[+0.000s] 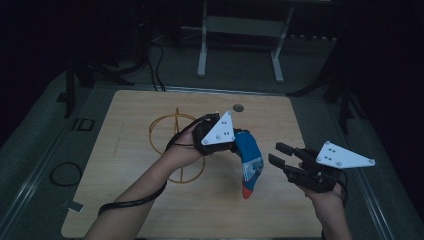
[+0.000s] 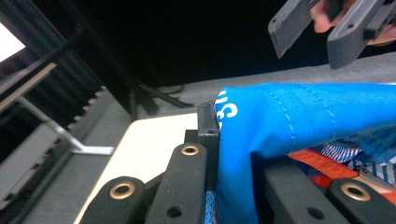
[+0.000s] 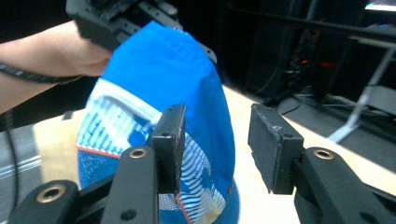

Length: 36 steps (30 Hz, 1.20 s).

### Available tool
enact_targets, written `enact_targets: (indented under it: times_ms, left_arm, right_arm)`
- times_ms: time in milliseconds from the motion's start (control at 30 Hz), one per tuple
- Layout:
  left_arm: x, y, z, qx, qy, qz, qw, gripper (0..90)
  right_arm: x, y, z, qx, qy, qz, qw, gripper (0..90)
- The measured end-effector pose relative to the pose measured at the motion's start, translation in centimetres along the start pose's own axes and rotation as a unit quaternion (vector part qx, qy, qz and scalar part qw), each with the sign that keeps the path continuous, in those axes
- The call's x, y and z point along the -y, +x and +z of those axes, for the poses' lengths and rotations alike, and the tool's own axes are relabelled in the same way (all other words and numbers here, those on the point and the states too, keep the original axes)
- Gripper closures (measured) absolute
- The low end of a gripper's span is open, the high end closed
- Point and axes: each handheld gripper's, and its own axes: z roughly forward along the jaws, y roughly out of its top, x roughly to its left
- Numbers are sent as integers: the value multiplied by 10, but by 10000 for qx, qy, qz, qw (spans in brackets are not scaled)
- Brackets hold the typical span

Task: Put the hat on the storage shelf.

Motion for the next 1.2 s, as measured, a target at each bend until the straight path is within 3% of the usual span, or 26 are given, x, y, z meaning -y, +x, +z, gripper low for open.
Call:
enact_targets:
  times_ms: [67,167,233,367,400,467,567,633,667,833,1033,1133,1200]
  left_arm:
    - [0,0,-2,194,-99,82,9997,883]
    - [3,-2,-5,440,-466,312,9975,882]
    - [6,-1,-8,528,-696,300,9957,882]
    - [14,7,-12,750,-1174,-59,9902,882]
    - [16,9,-14,876,-1379,-165,9864,882]
    - [19,11,-16,956,-1601,-308,9820,882]
    - [20,11,-16,989,-1701,-431,9795,882]
    - [20,10,-16,1025,-1663,-411,9799,882]
    - [20,9,-15,1111,-1699,-410,9783,883]
    - [19,6,-14,1232,-1689,-390,9771,883]
    - [19,6,-13,1348,-1749,-387,9746,882]
    - [19,6,-12,1333,-1751,-413,9746,882]
    - [19,5,-12,1332,-1740,-433,9747,882]
  right_arm:
    - [3,0,0,-113,34,-26,9999,542]
    - [5,3,0,-246,33,-102,9996,538]
    - [6,7,-3,-261,9,-205,9994,546]
    - [10,17,-6,-308,-4,-331,9990,550]
    - [11,19,-6,-347,15,-341,9988,547]
    - [14,25,-4,-400,58,-391,9984,513]
    - [19,31,-1,-393,77,-411,9984,485]
    - [21,34,2,-343,134,-447,9983,465]
    - [22,34,4,-335,164,-473,9982,465]
    - [22,31,13,-284,188,-434,9985,466]
    - [19,31,17,-369,134,-527,9978,571]
    - [17,32,19,-415,146,-547,9975,607]
    - [16,32,21,-430,168,-534,9975,704]
